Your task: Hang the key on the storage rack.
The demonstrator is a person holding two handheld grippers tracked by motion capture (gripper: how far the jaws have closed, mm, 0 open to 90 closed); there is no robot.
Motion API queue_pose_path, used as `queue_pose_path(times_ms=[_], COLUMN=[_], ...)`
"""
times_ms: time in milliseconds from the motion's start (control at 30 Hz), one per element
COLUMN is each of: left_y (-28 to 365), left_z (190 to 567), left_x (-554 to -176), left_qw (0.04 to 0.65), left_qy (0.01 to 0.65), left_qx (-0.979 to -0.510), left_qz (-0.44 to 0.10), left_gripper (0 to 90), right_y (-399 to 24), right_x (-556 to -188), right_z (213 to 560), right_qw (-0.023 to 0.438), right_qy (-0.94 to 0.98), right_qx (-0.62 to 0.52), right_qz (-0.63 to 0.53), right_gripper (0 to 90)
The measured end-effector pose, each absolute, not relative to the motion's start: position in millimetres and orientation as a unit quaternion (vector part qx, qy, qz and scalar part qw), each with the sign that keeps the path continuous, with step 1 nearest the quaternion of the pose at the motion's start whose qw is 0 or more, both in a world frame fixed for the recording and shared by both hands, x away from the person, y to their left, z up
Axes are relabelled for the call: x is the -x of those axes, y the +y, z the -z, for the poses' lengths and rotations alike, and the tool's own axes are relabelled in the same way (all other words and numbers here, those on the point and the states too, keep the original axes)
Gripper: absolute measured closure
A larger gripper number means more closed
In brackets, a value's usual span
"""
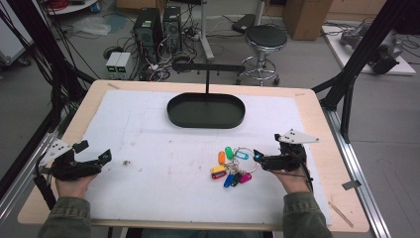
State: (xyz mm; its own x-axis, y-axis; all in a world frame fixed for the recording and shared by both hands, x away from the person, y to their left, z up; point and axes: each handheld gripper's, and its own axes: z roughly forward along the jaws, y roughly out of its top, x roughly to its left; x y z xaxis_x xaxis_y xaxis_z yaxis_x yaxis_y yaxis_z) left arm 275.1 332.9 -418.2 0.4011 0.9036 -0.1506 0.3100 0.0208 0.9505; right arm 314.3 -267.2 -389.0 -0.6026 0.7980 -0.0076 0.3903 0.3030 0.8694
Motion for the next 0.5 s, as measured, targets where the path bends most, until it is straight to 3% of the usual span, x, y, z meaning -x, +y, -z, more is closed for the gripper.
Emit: queue_pose_path(times_ms=[500], left_y=[333], left_z=[419], left_x=[-276], left_qw=[0.534], left_qy=[0.475], left_qx=[-0.643], left_qz=[-0.276], left_gripper=[1.7], right_y=[-255], right_x=[-344], right_z=[385], right_qw=[0.2], right_qy=[0.813], right_qx=[-0.373], right_qz=[-0.399], right_gripper=[2.1])
